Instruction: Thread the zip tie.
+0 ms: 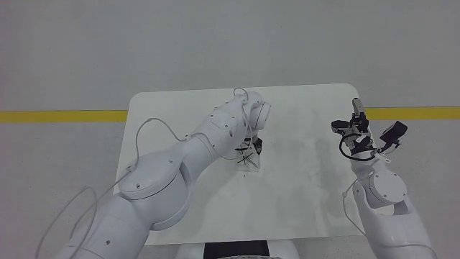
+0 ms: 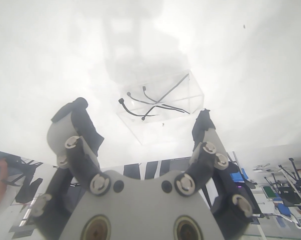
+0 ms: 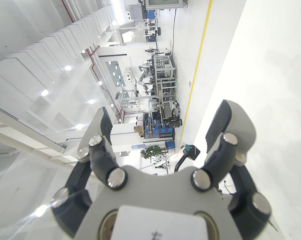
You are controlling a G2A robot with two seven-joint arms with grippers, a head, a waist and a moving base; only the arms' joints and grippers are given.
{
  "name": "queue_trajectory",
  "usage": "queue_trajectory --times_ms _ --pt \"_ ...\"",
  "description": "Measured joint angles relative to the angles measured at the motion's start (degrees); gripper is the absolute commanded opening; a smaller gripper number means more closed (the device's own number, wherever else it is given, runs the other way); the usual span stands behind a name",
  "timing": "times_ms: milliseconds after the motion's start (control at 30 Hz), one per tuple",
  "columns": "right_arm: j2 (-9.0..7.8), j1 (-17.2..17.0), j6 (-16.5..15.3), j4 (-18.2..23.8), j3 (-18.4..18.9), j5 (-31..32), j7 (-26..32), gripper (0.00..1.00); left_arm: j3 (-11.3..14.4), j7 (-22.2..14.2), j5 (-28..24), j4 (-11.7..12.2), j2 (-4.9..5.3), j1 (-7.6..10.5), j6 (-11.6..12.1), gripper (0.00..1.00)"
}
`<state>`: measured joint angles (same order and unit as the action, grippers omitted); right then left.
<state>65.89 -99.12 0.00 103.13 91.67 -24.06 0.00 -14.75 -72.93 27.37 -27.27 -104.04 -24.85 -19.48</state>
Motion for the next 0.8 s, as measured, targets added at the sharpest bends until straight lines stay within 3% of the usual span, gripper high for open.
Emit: queue_trajectory --times_ms 167,333,800 --pt "0.00 0.0 0.0 0.0 0.0 0.0 0.0 1.00 -1.4 -1.6 2.0 -0.2 -0.03 0.12 0.0 1.00" --pt "0.00 0.0 0.0 0.0 0.0 0.0 0.0 1.00 -1.7 -3.6 5.2 -2.8 0.21 -0.21 0.0 1.00" --pt "0.00 0.0 0.0 0.0 0.0 0.0 0.0 1.00 -1.7 -3.5 5.0 -2.8 0.21 -0.20 0.0 1.00"
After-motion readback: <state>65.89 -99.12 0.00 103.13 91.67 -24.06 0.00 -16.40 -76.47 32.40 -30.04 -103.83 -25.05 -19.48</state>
